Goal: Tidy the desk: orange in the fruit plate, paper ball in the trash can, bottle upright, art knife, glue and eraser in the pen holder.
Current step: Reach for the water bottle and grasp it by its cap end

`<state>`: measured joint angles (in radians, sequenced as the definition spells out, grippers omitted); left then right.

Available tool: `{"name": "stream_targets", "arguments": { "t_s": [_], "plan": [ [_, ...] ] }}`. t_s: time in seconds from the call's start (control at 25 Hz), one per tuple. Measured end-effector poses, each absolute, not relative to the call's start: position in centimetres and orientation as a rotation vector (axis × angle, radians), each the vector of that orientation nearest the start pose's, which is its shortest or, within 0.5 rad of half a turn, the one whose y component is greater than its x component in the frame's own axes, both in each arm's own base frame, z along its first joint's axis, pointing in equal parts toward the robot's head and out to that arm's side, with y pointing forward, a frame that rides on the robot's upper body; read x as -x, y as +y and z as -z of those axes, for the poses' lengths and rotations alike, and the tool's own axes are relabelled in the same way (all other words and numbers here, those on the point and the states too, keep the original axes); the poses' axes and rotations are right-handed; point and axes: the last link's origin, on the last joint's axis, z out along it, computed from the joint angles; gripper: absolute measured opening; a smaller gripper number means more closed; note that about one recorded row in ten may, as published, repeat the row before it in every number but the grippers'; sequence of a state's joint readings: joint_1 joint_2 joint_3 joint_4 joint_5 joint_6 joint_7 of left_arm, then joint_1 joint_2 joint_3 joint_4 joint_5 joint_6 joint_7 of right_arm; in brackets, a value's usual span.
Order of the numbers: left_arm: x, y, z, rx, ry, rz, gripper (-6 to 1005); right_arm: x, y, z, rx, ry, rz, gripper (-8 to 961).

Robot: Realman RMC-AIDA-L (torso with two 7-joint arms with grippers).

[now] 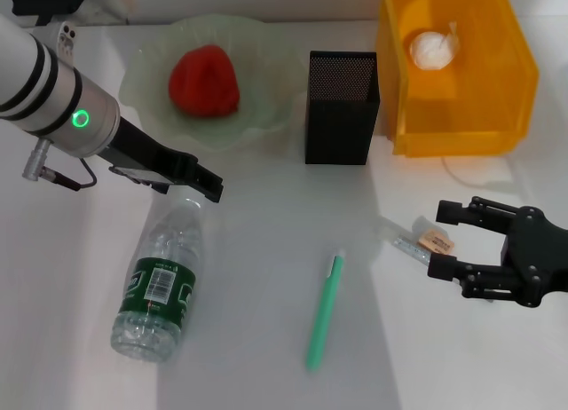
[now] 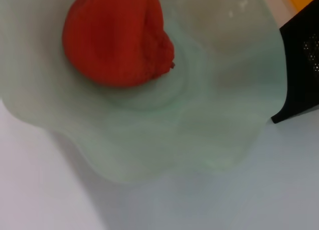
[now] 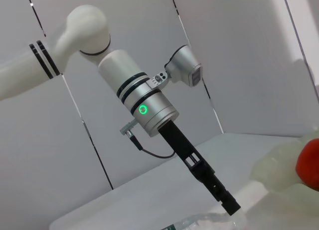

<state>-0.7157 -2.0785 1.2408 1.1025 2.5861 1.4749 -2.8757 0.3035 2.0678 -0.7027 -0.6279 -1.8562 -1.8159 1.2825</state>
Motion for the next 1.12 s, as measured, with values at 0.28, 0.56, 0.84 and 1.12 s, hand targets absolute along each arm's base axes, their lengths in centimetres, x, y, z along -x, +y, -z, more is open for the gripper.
{"name": "stream_targets", "arguments": {
  "t_s": [0.28,0.56,0.84,1.12],
  "plan": [
    [19.9,38.2,1.6,2.301,-1.460,-0.329,838,-29.4,24.7,-1.1,2.701,0.692,-1.011,851],
    [20.5,38.0,1.8,2.290,-1.473,-0.339,817,-29.4,24.7,-1.1,2.701,0.692,-1.011,852],
    [20.8,37.8,2.0,2.291,-1.479,-0.347,796,-29.3,24.7,-0.9,2.702,0.704,-1.023,851],
    [20.9,37.7,2.3,2.296,-1.463,-0.363,775,-29.3,24.8,-0.8,2.697,0.710,-1.033,851]
  ]
}}
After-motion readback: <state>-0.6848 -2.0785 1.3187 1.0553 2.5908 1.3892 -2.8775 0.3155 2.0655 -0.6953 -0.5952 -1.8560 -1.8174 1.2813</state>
